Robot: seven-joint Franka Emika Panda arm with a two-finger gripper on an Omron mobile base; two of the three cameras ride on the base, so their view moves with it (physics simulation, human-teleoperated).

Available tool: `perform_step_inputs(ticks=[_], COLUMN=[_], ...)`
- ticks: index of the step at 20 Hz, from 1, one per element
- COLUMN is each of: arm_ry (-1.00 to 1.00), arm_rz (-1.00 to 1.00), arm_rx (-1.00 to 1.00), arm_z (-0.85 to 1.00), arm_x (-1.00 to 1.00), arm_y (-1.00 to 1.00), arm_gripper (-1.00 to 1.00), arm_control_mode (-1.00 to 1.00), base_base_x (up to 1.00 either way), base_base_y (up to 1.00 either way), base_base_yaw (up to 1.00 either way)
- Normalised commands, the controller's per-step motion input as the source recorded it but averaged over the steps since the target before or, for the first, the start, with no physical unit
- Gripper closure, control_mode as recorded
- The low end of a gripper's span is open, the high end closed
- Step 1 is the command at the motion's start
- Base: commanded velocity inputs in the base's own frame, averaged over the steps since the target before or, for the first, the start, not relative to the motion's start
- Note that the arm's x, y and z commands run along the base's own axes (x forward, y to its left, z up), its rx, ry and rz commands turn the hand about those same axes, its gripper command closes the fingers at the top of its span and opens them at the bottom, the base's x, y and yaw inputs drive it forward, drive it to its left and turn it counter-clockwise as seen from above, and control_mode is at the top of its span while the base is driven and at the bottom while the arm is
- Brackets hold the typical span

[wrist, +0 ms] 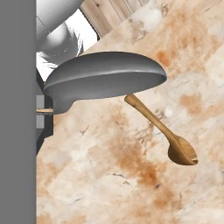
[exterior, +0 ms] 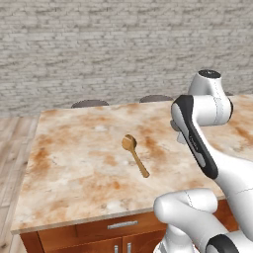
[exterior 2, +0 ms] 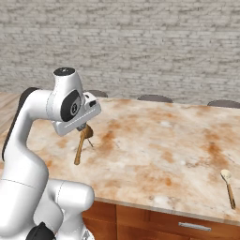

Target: Organize the utensils by type. Pick up the wooden spoons from the counter and place them in the open cabinet. Then pick up the metallic utensils from the counter and place them in the open drawer.

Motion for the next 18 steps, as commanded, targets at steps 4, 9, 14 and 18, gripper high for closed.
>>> perform_step_inputs(ticks=[4,9,14,18], arm_ry=[0.0,0.0,0.0,0.0], arm_rz=[0.0,0.0,0.0,0.0], arm_rx=[0.0,0.0,0.0,0.0], arm_z=[0.0,0.0,0.0,0.0], arm_x=[0.0,0.0,0.0,0.0], arm_y=[0.0,0.0,0.0,0.0], arm_gripper=[1.0,1.0,1.0,1.0], arm_control_mode=[1.0,1.0,1.0,1.0], base_base_x=[-0.23,-0.45,-0.49,-0.41], base_base_y=[0.0,0.0,-0.01,-0.11], base_base_yaw=[-0.05,-0.17,-0.21,-0.28])
